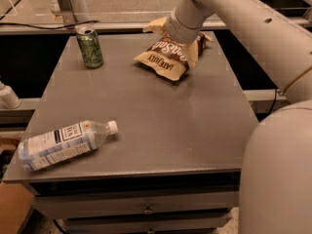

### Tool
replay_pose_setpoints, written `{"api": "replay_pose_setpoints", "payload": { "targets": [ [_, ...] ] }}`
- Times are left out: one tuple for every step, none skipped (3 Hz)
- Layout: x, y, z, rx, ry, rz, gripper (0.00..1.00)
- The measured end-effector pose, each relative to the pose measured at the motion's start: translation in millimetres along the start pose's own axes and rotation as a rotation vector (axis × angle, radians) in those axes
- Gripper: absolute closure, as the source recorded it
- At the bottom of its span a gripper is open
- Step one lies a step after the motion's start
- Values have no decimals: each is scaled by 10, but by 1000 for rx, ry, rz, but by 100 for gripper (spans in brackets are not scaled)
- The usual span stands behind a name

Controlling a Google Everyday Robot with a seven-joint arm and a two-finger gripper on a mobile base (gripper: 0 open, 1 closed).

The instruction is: Pick brown chip bag

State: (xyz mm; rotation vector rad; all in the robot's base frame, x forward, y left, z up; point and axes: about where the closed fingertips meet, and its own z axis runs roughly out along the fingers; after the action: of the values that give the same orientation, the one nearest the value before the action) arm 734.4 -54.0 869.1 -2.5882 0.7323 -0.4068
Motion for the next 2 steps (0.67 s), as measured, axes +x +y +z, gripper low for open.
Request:
{"api": "replay_pose_setpoints", "payload": {
  "targets": [
    [198, 106, 77, -11, 17, -49, 0],
    [242, 158, 115, -9, 20, -41, 0]
  ]
}}
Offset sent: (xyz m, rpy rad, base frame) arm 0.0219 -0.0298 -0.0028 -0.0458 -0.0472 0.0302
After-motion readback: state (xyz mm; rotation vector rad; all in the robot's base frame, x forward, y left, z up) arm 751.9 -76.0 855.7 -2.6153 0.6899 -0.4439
